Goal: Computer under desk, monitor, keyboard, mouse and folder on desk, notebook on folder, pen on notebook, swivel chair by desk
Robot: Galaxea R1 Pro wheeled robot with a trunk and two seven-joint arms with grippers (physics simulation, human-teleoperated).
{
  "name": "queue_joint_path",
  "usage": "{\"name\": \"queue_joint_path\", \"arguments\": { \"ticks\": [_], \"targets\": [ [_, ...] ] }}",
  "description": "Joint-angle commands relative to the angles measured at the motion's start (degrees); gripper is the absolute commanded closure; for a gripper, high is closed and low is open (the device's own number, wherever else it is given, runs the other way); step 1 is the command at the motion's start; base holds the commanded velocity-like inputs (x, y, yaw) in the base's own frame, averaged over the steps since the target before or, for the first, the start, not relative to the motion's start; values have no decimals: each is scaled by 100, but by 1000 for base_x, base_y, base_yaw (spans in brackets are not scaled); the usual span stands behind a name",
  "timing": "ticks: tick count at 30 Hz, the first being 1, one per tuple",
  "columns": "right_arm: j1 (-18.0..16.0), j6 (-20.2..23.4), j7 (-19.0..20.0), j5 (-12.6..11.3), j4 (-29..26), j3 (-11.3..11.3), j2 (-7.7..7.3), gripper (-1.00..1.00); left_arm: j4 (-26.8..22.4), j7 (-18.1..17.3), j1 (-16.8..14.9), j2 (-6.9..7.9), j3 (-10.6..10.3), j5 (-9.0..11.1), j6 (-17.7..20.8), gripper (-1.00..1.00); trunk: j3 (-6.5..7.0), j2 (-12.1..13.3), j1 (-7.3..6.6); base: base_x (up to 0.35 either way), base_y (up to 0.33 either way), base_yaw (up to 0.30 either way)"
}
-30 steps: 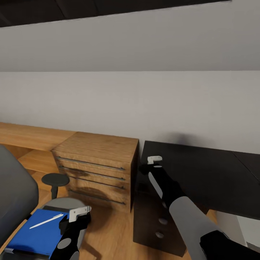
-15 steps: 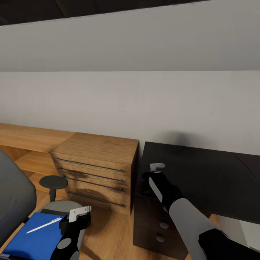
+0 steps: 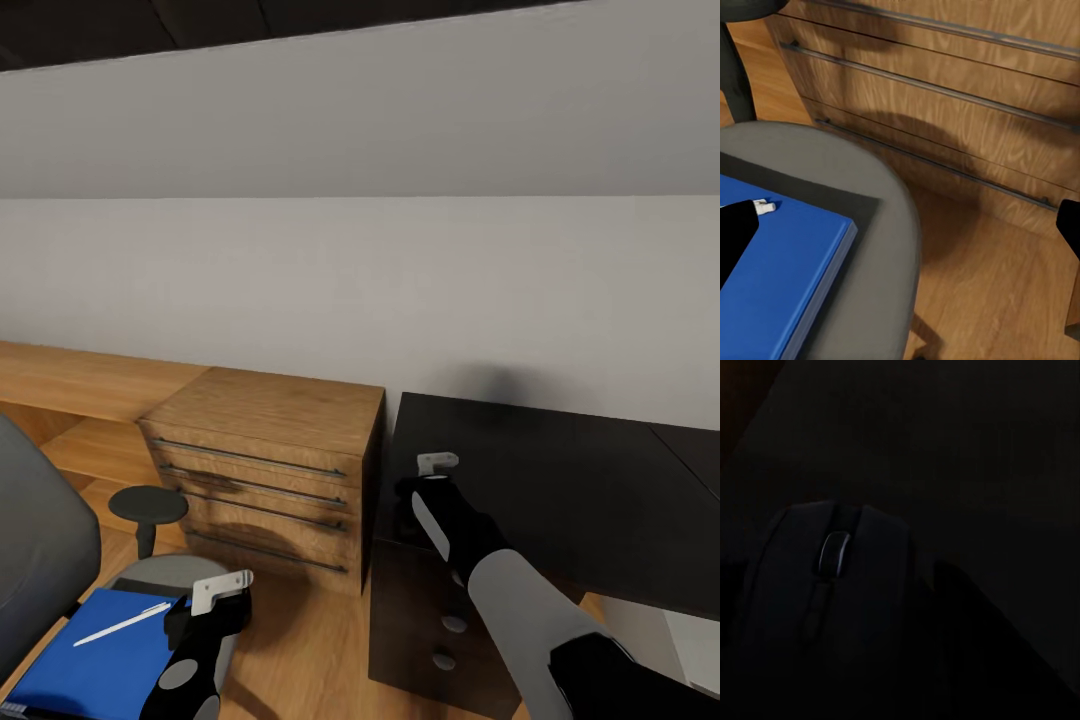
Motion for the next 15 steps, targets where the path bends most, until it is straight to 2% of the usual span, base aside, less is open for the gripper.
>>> {"name": "queue_joint_path", "arguments": {
  "ticks": [1, 12, 15],
  "targets": [
    [-4, 17, -37, -74, 11, 32, -4, 100, -9, 47, -6, 7, -18, 32, 20, -100, -6, -3, 0, 0, 0, 0],
    [-13, -23, -29, -89, 231, 32, 4, 100, -22, 47, -6, 7, -27, 32, 20, -100, -6, -3, 0, -1, 1, 0],
    [-13, -35, -29, -89, 234, 36, 4, 100, -22, 47, -6, 7, -27, 32, 20, -100, -6, -3, 0, -154, 128, 0]
  ]
}}
